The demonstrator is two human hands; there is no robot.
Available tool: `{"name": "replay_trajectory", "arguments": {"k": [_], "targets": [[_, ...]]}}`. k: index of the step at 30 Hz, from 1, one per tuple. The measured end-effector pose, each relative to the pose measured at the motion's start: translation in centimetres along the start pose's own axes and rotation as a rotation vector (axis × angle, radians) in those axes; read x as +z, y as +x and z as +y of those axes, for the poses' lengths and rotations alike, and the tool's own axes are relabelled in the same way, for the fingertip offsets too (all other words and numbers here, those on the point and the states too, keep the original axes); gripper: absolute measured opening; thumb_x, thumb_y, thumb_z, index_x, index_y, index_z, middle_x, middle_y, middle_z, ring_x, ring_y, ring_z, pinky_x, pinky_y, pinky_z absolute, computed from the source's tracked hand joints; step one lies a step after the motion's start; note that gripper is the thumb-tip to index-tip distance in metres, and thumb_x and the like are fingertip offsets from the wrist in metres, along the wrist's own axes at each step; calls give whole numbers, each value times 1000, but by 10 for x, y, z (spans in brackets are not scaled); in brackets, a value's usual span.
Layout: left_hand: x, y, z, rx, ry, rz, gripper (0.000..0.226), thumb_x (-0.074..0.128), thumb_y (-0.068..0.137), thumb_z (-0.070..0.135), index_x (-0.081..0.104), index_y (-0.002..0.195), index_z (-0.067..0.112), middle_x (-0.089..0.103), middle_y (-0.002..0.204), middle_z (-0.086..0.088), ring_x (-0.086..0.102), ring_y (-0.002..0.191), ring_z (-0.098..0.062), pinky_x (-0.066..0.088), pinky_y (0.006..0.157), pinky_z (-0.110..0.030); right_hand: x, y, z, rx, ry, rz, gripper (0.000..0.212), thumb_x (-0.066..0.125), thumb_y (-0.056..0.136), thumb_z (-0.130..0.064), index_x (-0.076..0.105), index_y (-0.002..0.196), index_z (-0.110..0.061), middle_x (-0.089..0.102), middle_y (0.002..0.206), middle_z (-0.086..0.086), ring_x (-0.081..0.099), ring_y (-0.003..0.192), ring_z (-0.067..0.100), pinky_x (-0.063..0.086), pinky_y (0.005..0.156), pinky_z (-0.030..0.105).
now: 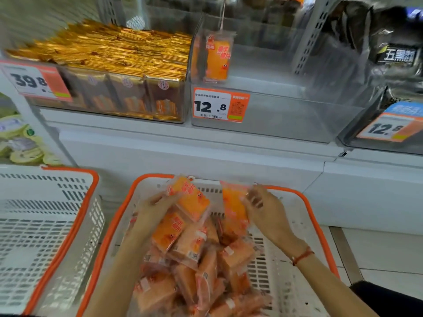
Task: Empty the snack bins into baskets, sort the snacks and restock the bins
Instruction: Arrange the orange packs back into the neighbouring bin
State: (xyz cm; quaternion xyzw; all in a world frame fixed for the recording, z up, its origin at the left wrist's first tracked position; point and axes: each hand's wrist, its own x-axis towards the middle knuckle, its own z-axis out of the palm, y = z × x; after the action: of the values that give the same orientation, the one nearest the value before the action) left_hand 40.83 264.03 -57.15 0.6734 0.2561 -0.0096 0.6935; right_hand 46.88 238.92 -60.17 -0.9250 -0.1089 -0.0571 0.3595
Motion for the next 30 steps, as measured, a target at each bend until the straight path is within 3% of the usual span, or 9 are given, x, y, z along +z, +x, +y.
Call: {"name": "replay_trajectory", "arguments": {"k": [4,7,10,14,17,21,24,28,30], "targets": [[22,-12,4,-158,-235,-211,44,48,94,50,59,121,16,68,118,-9,65,104,-24,51,90,-42,-15,-13,-63,-258,107,97,40,66,89,-39,52,123,-22,56,122,-10,43,113,-14,34,93,6],[32,-19,9,-180,-239,-361,56,34,98,53,63,119,9,70,111,-17,66,103,-29,44,103,-50,-7,-22,-79,-358,14,-119,45,65,84,-46,49,124,-32,49,138,-8,32,134,-2,31,113,33],[27,-19,5,-182,-277,-404,56,27,100,53,65,116,15,72,109,-9,67,104,-23,46,98,-45,-12,-18,-77,-283,147,-387,45,63,89,-44,48,132,-44,37,148,-22,24,141,-3,23,116,34],[19,-18,3,-181,-295,-430,53,32,100,55,59,130,21,64,126,-11,61,116,-30,40,106,-50,-25,-12,-76,-265,85,-506,66,74,82,-33,42,136,-55,26,151,-24,17,138,-5,18,109,21],[18,-19,9,-158,-208,-480,51,41,96,57,62,128,23,64,124,-12,61,111,-32,41,105,-49,-27,-9,-79,-270,40,-355,69,80,75,-38,46,133,-49,47,133,-21,40,123,-2,34,104,23],[17,-13,13,-39,-71,-352,50,35,95,60,51,133,32,70,116,2,69,102,-18,52,80,-33,-44,2,-76,194,600,-458,41,59,88,-50,57,122,-27,67,114,-6,65,103,10,51,95,34],[20,-5,14,-68,-2,-277,60,31,95,62,45,141,25,63,128,-4,64,110,-23,51,92,-41,-44,6,-70,408,1022,-535,39,52,91,-36,60,115,-6,59,102,15,60,93,30,53,82,36],[32,-2,13,-102,64,-283,64,31,94,66,46,140,24,60,132,-5,63,111,-23,53,93,-44,-40,3,-72,344,1041,-634,46,62,82,-19,58,125,-5,61,114,18,58,102,31,52,86,40],[38,-5,14,-79,56,-301,49,30,98,59,57,124,28,70,110,5,68,96,-11,54,81,-36,-38,2,-79,362,969,-583,38,61,90,-8,55,127,-10,65,118,14,66,101,25,56,79,32]]}}
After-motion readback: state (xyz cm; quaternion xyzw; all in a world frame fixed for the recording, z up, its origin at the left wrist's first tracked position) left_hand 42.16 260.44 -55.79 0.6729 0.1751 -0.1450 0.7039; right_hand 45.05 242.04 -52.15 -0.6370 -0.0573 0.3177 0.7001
